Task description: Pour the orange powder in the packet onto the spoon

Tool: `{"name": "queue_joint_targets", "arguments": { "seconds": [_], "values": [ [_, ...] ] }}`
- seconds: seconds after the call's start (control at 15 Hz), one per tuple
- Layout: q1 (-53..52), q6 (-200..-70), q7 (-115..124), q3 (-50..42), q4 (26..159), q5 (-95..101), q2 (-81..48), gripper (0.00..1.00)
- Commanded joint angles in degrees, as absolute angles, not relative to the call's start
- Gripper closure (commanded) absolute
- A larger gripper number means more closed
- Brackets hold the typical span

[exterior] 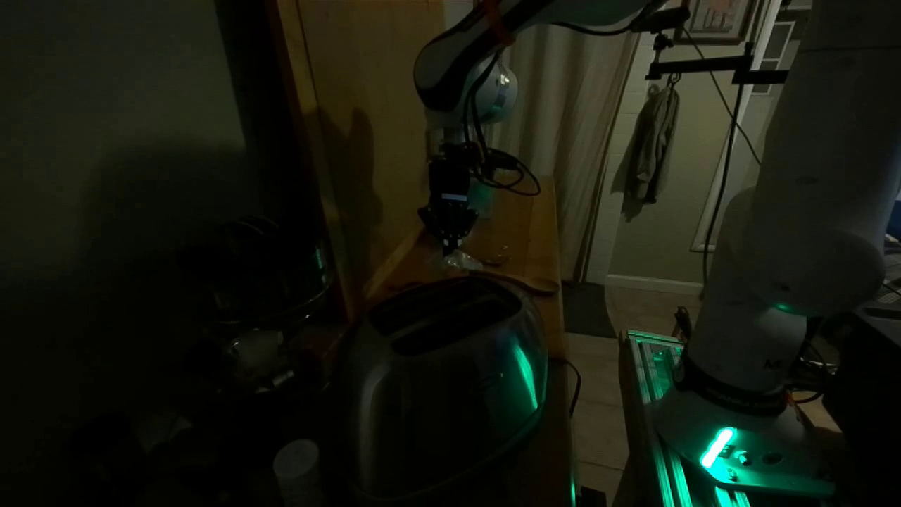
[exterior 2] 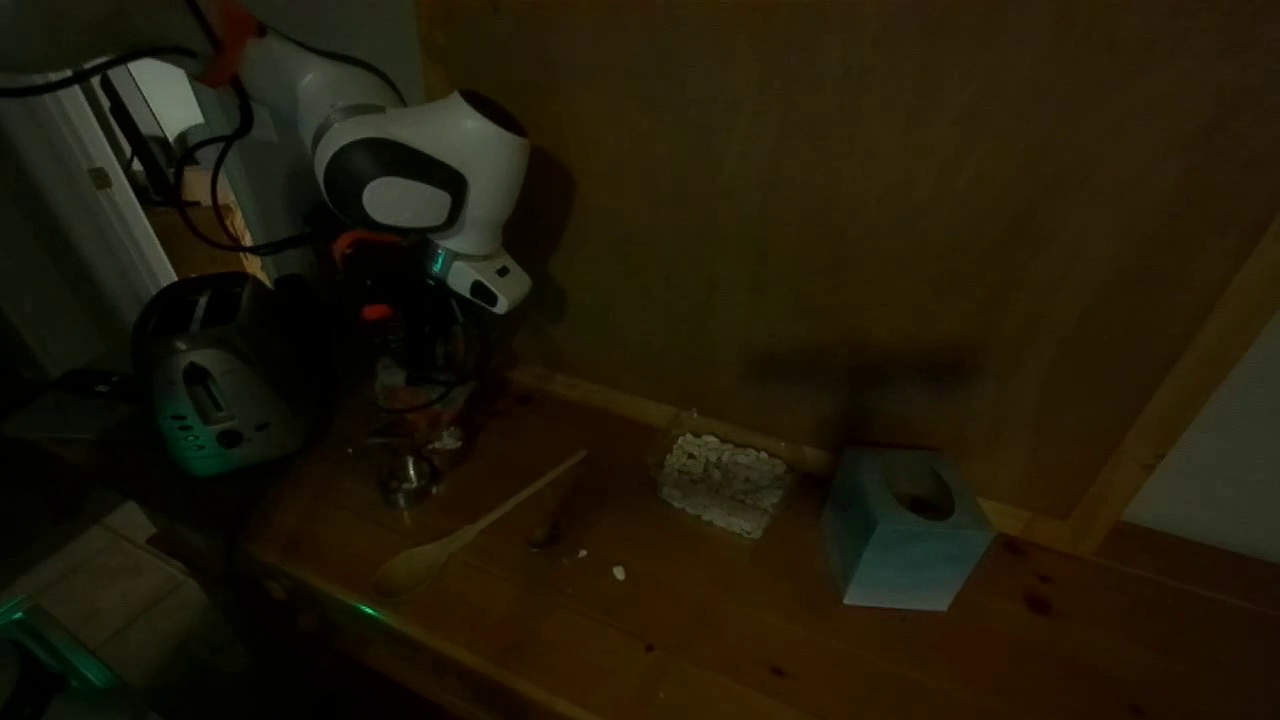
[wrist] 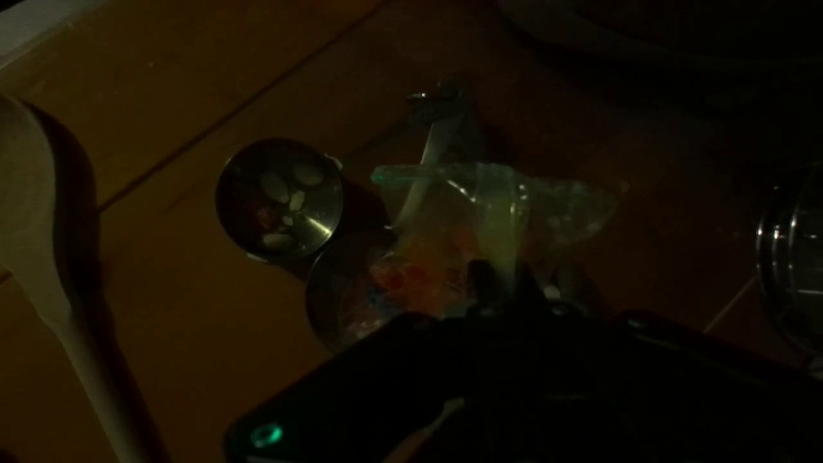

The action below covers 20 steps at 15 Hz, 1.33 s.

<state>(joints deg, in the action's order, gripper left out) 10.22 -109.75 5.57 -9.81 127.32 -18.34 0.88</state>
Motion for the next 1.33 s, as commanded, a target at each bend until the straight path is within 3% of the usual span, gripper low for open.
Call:
{"name": "queue_joint_targets", "arguments": {
  "seconds": [0.0,1.27],
  "values": [
    [9.8,-113.9,5.0,-9.5,127.5,-21.4,-0.6,0.98],
    [10.4,-111.4,6.7,-10.1,124.5,-20.6,-4.2,0.98]
  ]
}}
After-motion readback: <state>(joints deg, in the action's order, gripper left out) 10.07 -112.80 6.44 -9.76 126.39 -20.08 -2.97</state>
